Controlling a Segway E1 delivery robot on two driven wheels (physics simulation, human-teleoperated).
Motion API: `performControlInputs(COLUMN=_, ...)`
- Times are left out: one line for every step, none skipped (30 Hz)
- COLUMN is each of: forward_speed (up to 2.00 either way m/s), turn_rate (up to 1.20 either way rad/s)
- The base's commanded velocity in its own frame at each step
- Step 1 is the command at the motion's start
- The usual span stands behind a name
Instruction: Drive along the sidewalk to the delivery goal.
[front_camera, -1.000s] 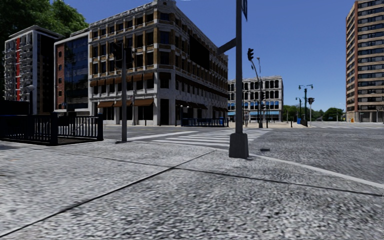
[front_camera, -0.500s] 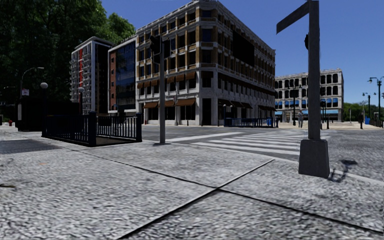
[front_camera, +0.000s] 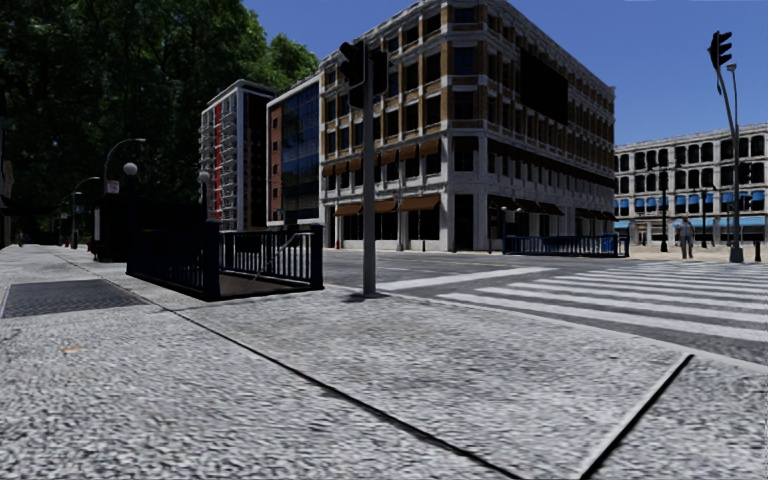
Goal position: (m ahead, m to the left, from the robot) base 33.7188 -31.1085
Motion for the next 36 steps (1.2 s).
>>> performControlInputs(forward_speed=2.0, turn_rate=0.0)
performControlInputs(forward_speed=2.0, turn_rate=0.0)
performControlInputs(forward_speed=2.0, turn_rate=0.0)
performControlInputs(forward_speed=2.0, turn_rate=0.0)
performControlInputs(forward_speed=2.0, turn_rate=-0.19)
performControlInputs(forward_speed=2.0, turn_rate=-0.48)
performControlInputs(forward_speed=2.0, turn_rate=-0.77)
performControlInputs(forward_speed=2.0, turn_rate=-0.77)
performControlInputs(forward_speed=2.0, turn_rate=-0.98)
performControlInputs(forward_speed=2.0, turn_rate=-1.1)
performControlInputs(forward_speed=2.0, turn_rate=-1.13)
performControlInputs(forward_speed=2.0, turn_rate=-1.13)
performControlInputs(forward_speed=2.0, turn_rate=-1.13)
performControlInputs(forward_speed=2.0, turn_rate=-1.13)
performControlInputs(forward_speed=2.0, turn_rate=-1.14)
performControlInputs(forward_speed=2.0, turn_rate=-1.14)
performControlInputs(forward_speed=2.0, turn_rate=-1.14)
performControlInputs(forward_speed=2.0, turn_rate=-1.14)
performControlInputs(forward_speed=2.0, turn_rate=-1.14)
performControlInputs(forward_speed=2.0, turn_rate=-1.14)
performControlInputs(forward_speed=2.0, turn_rate=-1.14)
performControlInputs(forward_speed=2.0, turn_rate=-1.14)
performControlInputs(forward_speed=2.0, turn_rate=-1.14)
performControlInputs(forward_speed=2.0, turn_rate=-1.14)
performControlInputs(forward_speed=2.0, turn_rate=-1.14)
performControlInputs(forward_speed=2.0, turn_rate=-1.14)
performControlInputs(forward_speed=2.0, turn_rate=-1.14)
performControlInputs(forward_speed=2.0, turn_rate=-1.14)
performControlInputs(forward_speed=2.0, turn_rate=-1.05)
performControlInputs(forward_speed=2.0, turn_rate=-1.05)
performControlInputs(forward_speed=2.0, turn_rate=-0.2)
performControlInputs(forward_speed=2.0, turn_rate=-0.05)
performControlInputs(forward_speed=2.0, turn_rate=0.0)
performControlInputs(forward_speed=2.0, turn_rate=0.0)
performControlInputs(forward_speed=2.0, turn_rate=0.0)
performControlInputs(forward_speed=2.0, turn_rate=0.0)
